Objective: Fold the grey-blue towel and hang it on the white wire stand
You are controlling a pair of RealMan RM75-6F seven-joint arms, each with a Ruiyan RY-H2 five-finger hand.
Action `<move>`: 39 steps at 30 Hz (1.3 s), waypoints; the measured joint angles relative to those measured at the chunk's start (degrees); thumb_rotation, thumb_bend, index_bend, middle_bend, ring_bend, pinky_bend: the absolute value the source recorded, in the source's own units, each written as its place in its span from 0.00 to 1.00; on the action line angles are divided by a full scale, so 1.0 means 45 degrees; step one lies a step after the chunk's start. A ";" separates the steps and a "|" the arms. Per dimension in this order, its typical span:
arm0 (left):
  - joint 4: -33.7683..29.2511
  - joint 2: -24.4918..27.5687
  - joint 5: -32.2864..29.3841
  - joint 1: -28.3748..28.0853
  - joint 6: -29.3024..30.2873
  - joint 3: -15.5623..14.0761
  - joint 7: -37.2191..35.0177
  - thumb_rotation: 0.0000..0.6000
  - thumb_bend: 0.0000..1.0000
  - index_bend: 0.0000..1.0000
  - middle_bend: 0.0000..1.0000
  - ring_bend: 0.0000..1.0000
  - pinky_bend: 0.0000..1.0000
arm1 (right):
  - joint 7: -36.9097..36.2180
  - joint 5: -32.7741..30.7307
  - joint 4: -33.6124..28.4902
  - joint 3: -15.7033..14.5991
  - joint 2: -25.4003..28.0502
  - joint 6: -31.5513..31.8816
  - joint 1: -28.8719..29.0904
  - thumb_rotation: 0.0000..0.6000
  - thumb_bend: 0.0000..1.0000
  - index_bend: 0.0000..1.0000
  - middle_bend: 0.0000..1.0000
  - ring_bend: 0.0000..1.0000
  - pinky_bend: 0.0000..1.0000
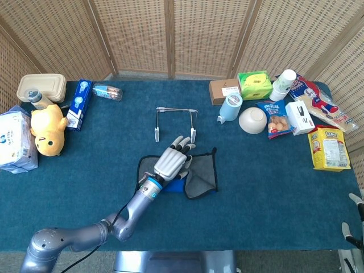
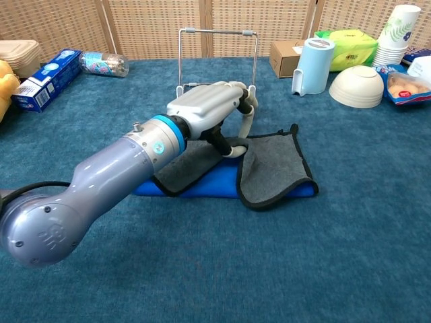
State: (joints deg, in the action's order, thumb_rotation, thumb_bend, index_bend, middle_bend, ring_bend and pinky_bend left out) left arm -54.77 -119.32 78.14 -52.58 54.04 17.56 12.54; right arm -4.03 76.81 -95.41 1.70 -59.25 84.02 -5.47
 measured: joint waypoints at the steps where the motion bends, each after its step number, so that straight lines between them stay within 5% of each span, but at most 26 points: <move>1: 0.0103 -0.0046 -0.0005 -0.0053 -0.0021 0.0005 -0.0053 1.00 0.39 0.61 0.20 0.00 0.00 | 0.0009 -0.0002 -0.0008 0.0000 0.0003 -0.0001 -0.0003 1.00 0.39 0.15 0.03 0.00 0.00; 31: 0.2292 -0.0871 -0.0372 -0.0924 -0.0293 0.0039 -0.1119 1.00 0.39 0.60 0.19 0.00 0.00 | 0.0290 -0.0122 -0.0343 0.0037 0.0116 0.0046 -0.0122 1.00 0.39 0.15 0.03 0.00 0.00; 36: 0.2565 -0.0962 -0.0433 -0.1059 -0.0338 0.0070 -0.1234 1.00 0.33 0.45 0.13 0.00 0.00 | 0.0339 -0.0132 -0.0382 0.0049 0.0128 0.0055 -0.0129 1.00 0.39 0.15 0.03 0.00 0.00; 39: 0.2653 -0.1025 -0.0513 -0.1089 -0.0298 0.0119 -0.1253 1.00 0.30 0.25 0.03 0.00 0.00 | 0.0348 -0.0119 -0.0408 0.0051 0.0141 0.0076 -0.0141 1.00 0.39 0.15 0.03 0.00 0.00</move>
State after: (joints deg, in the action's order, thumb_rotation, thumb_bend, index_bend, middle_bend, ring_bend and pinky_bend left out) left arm -42.83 -123.93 75.83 -57.48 52.70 18.09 6.90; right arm -2.46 76.27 -97.24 1.93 -58.61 84.36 -6.10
